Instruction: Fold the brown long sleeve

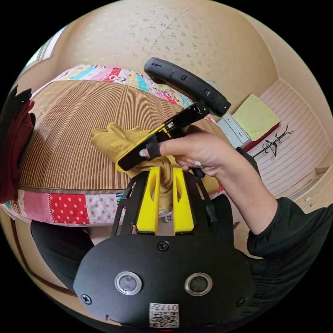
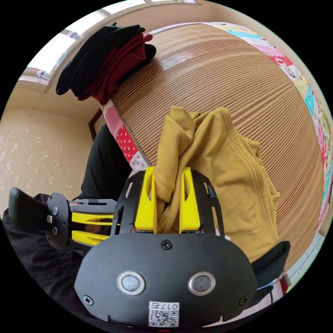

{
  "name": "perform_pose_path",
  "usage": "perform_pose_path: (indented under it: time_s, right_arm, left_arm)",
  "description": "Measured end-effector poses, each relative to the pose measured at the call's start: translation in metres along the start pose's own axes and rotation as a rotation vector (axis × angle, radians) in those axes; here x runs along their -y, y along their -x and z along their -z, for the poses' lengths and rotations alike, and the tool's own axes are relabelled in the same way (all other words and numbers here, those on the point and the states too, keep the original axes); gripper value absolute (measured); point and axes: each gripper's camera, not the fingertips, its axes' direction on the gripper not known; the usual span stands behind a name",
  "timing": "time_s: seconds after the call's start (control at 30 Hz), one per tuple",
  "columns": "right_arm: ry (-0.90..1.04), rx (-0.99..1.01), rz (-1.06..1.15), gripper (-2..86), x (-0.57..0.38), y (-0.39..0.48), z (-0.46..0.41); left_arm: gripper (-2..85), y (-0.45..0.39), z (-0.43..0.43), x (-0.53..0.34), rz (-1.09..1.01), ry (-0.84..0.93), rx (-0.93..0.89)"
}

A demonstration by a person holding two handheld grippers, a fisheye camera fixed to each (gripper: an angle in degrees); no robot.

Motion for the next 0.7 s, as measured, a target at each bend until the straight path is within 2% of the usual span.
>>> perform_pose_path:
  time_s: [0.07,0.13,0.23,0.33,0.43,0.53,0.6,0.7]
  right_arm:
    - [-0.221,0.226,-0.024,10.1,-0.061,-0.056,0.044]
    - [-0.422,0.366,-0.034,9.8,-0.125,-0.103,0.073]
    - [-0.703,0.533,-0.046,9.5,-0.246,-0.177,0.101]
    - [-0.904,0.63,-0.117,9.5,-0.36,-0.24,0.099]
    - [-0.985,0.612,-0.263,9.6,-0.448,-0.277,0.075]
    - [-0.948,0.524,-0.504,10.0,-0.508,-0.296,0.043]
    - [-0.909,0.487,-0.603,11.1,-0.529,-0.296,0.031]
    - [-1.02,0.361,-0.715,13.9,-0.562,-0.266,0.042]
  left_arm:
    - [8.0,-0.004,0.023,-0.021,-0.093,-0.086,-0.147]
    - [8.5,-0.006,0.039,-0.035,-0.142,-0.13,-0.198]
    - [10.2,-0.007,0.042,-0.045,-0.189,-0.1,-0.203]
    - [11.5,0.004,0.02,-0.049,-0.193,-0.051,-0.302]
    - [12.8,0.015,-0.022,-0.044,-0.157,0.023,-0.427]
    - [13.6,0.024,-0.071,-0.036,-0.11,0.099,-0.445]
    - [14.0,0.033,-0.1,-0.029,-0.057,0.151,-0.422]
    - [16.4,0.052,-0.153,-0.017,0.034,0.245,-0.346]
